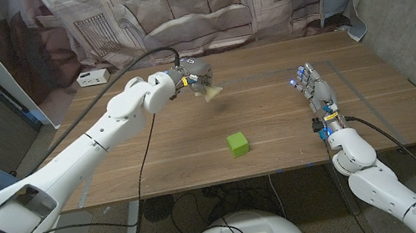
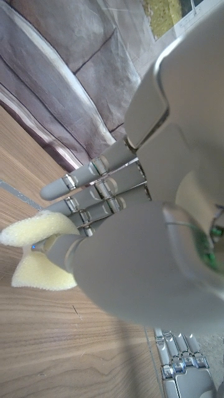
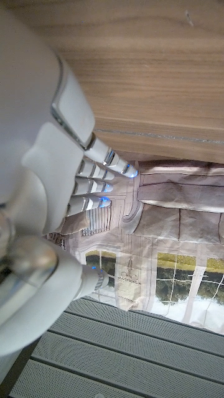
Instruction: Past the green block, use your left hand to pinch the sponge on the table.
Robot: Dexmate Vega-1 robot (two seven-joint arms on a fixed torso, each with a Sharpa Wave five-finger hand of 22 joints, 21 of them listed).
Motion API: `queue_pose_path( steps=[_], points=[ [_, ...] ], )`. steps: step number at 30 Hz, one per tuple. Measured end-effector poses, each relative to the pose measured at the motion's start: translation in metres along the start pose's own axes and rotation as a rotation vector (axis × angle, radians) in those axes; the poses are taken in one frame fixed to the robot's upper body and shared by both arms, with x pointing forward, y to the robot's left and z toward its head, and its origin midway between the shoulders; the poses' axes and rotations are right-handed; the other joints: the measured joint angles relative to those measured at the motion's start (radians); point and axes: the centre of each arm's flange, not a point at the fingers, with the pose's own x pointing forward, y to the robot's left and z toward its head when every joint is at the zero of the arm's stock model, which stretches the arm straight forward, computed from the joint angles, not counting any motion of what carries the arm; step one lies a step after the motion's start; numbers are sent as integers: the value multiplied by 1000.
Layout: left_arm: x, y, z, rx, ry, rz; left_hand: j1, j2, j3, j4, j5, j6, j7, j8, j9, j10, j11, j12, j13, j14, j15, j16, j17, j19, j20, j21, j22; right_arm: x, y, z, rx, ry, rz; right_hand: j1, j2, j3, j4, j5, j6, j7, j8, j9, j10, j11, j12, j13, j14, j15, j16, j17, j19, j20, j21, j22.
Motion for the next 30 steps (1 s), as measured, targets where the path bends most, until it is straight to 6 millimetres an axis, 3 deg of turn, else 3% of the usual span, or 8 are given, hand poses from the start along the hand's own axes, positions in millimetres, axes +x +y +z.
queue_pose_path(
  steps=[5,10,23,30],
  points=[
    [3,0,-2,-2,4,-18,-10,10,16,-2,-2,-20,20,-20,-6,-16,-16,-48,79,-2,2,-51,-35,-26,8,0,-3,1,-1,0,1,2,1,0,0,0,0,0,0,0,0,0,0,0,0,0,0,0,0,0,0,0,0,0],
    [6,0,-4,-4,8,-32,-17,17,25,-7,0,-35,16,-31,-15,-32,-13,-83,146,-28,0,-85,-71,-42,13,0,-5,2,-1,0,0,3,4,0,0,0,0,0,0,0,0,0,0,0,0,0,0,0,0,0,0,0,0,0],
    [12,1,-10,-2,16,-53,-49,72,22,19,0,-95,-5,-72,-39,-74,-8,-166,73,-103,6,-146,-146,-70,24,-4,-13,6,-3,-1,0,8,6,0,0,0,0,0,6,6,0,0,0,0,0,0,0,0,0,0,0,0,0,0],
    [16,0,-12,-3,16,-60,-90,59,25,22,0,-149,-2,-116,-58,-114,1,-220,32,-179,27,-178,-189,-110,35,-27,-16,8,-3,0,-2,8,7,0,0,0,0,0,6,6,0,0,0,0,0,0,0,0,0,0,0,0,0,0]
  ],
)
